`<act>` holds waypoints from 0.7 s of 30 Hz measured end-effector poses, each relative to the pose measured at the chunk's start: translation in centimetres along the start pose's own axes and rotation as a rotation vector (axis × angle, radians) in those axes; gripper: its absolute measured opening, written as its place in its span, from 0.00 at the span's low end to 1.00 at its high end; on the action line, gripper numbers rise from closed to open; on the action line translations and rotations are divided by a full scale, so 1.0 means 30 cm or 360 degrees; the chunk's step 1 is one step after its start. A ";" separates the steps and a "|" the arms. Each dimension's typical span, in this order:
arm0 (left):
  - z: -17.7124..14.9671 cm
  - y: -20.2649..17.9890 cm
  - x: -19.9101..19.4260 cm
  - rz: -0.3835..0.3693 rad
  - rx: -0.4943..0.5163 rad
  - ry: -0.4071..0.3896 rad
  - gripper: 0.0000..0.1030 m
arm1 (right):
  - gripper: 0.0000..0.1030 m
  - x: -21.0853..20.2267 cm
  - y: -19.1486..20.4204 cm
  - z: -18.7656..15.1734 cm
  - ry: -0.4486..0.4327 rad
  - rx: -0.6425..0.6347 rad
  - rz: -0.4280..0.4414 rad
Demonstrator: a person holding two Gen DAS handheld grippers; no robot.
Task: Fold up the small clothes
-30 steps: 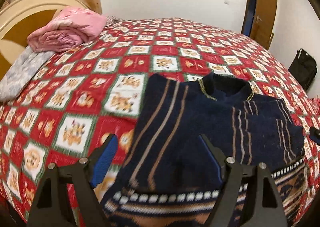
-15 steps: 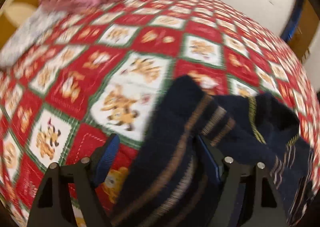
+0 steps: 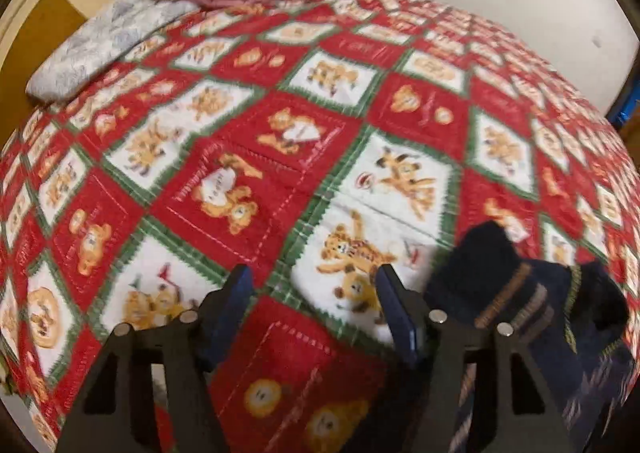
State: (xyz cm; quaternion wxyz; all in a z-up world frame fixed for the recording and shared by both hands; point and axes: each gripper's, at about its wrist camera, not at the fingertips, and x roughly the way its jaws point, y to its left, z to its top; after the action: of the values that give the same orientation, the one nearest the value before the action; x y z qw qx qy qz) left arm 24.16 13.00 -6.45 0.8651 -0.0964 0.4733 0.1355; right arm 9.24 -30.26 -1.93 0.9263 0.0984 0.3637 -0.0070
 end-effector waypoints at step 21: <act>-0.315 -0.024 -0.157 -0.0092 0.0458 -0.0155 0.75 | 0.53 0.110 0.044 -0.078 0.0188 -0.0099 -0.0152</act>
State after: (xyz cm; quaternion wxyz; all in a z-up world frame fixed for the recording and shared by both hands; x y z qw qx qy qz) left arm 14.46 8.87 -7.47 0.8954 0.0215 0.4424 0.0457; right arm 10.21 -28.32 -5.58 0.9043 0.0523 0.4222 -0.0341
